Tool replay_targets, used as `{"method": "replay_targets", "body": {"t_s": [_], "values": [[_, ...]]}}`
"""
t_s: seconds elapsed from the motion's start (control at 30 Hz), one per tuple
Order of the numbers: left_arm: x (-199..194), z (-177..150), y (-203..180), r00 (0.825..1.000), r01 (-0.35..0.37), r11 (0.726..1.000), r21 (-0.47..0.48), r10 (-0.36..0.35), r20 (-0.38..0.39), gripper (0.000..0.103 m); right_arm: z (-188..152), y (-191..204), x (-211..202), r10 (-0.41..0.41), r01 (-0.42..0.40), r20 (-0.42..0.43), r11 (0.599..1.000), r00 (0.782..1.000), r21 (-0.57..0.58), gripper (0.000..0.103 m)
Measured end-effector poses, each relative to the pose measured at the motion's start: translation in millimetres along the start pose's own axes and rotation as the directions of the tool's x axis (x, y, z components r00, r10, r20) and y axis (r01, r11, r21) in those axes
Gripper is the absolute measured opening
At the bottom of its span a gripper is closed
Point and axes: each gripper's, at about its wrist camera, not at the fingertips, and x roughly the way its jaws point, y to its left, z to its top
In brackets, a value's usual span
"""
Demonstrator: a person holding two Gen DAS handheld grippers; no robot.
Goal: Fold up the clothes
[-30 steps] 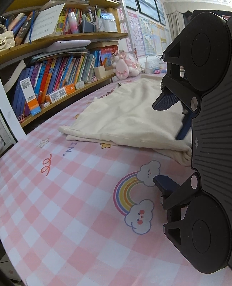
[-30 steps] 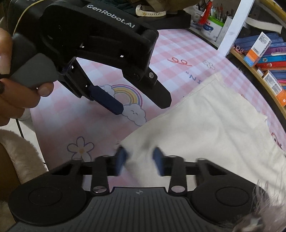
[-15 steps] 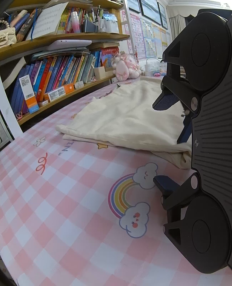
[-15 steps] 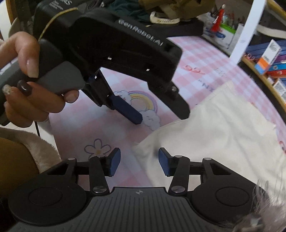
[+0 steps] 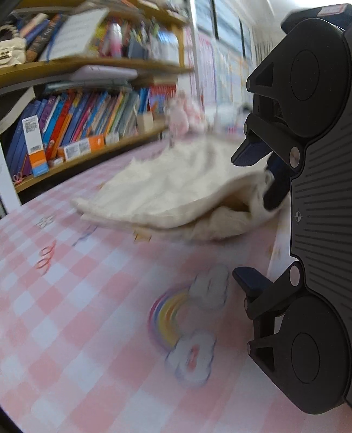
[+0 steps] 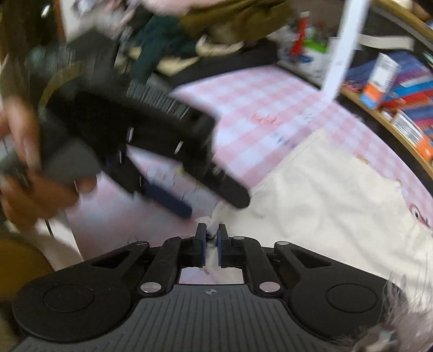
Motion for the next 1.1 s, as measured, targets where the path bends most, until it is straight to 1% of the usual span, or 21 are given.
{"method": "replay_targets", "body": {"t_s": [0.03,0.1,0.17,0.23,0.3,0.33,0.37,0.4,0.5,0.53,0.57,0.6,0.63,0.73,0.8,0.9,0.93,1.0,1.07,1.1], "values": [[5,1,3,0.999,0.039,0.999,-0.033,-0.04,-0.017,0.09,2,-7,-9,0.009,-0.009,0.02,0.999,1.0,0.031,0.007],[15,2,8,0.993,0.104,0.99,-0.091,-0.108,-0.043,0.091,5,-17,-21,0.027,-0.031,0.05,0.997,0.998,0.076,0.007],[21,1,8,0.992,0.11,0.989,-0.102,-0.116,-0.054,0.091,9,-24,-24,0.033,-0.038,0.061,0.995,0.998,0.094,0.007],[27,1,9,0.99,0.116,0.987,-0.113,-0.123,-0.065,0.091,9,-27,-19,0.042,-0.047,0.053,0.993,0.998,0.111,0.007],[33,0,9,0.988,0.121,0.985,-0.123,-0.131,-0.076,0.091,6,-30,-16,0.064,-0.07,0.051,0.988,0.997,0.137,0.013],[37,0,9,0.987,0.124,0.984,-0.129,-0.135,-0.082,0.091,4,-31,-16,0.072,-0.08,0.054,0.986,0.996,0.147,0.02],[39,0,9,0.987,0.126,0.983,-0.135,-0.138,-0.086,0.091,4,-31,-19,0.072,-0.08,0.061,0.986,0.996,0.149,0.033],[39,-1,10,0.986,0.128,0.982,-0.14,-0.141,-0.085,0.091,2,-31,-23,0.069,-0.079,0.068,0.985,0.995,0.151,0.039],[38,-1,12,0.985,0.14,0.98,-0.144,-0.152,-0.077,0.091,-5,-41,-33,0.042,-0.055,0.073,0.982,0.996,0.178,0.044],[37,-1,12,0.985,0.142,0.979,-0.143,-0.154,-0.075,0.091,-8,-45,-36,0.033,-0.046,0.071,0.98,0.997,0.192,0.049],[37,-1,12,0.985,0.144,0.979,-0.142,-0.156,-0.074,0.091,-10,-50,-38,0.021,-0.034,0.067,0.978,0.998,0.204,0.054],[37,-2,13,0.985,0.146,0.979,-0.142,-0.157,-0.073,0.091,-13,-55,-41,0.006,-0.019,0.063,0.977,0.998,0.213,0.057],[37,-2,13,0.985,0.148,0.979,-0.141,-0.159,-0.072,0.09,-17,-60,-45,-0.01,-0.003,0.059,0.975,0.998,0.222,0.063],[38,-2,12,0.984,0.152,0.979,-0.138,-0.163,-0.071,0.089,-25,-77,-54,-0.094,0.079,0.044,0.963,0.995,0.259,0.075],[38,-3,11,0.984,0.151,0.98,-0.127,-0.161,-0.074,0.089,-27,-90,-59,-0.159,0.143,0.03,0.942,0.987,0.303,0.077],[38,-4,8,0.985,0.139,0.986,-0.097,-0.147,-0.086,0.088,-24,-110,-62,-0.247,0.227,0.008,0.904,0.969,0.363,0.082],[38,-5,8,0.987,0.131,0.987,-0.089,-0.138,-0.088,0.086,-21,-116,-62,-0.274,0.254,0.0,0.889,0.962,0.381,0.085],[39,-6,7,0.989,0.115,0.99,-0.078,-0.121,-0.09,0.081,-12,-126,-58,-0.312,0.294,-0.022,0.864,0.95,0.408,0.086],[40,-7,8,0.99,0.096,0.992,-0.079,-0.103,-0.097,0.069,-2,-135,-49,-0.323,0.311,-0.048,0.847,0.945,0.431,0.089],[41,-8,9,0.991,0.081,0.993,-0.084,-0.09,-0.104,0.064,4,-140,-44,-0.324,0.317,-0.062,0.84,0.944,0.44,0.089]]}}
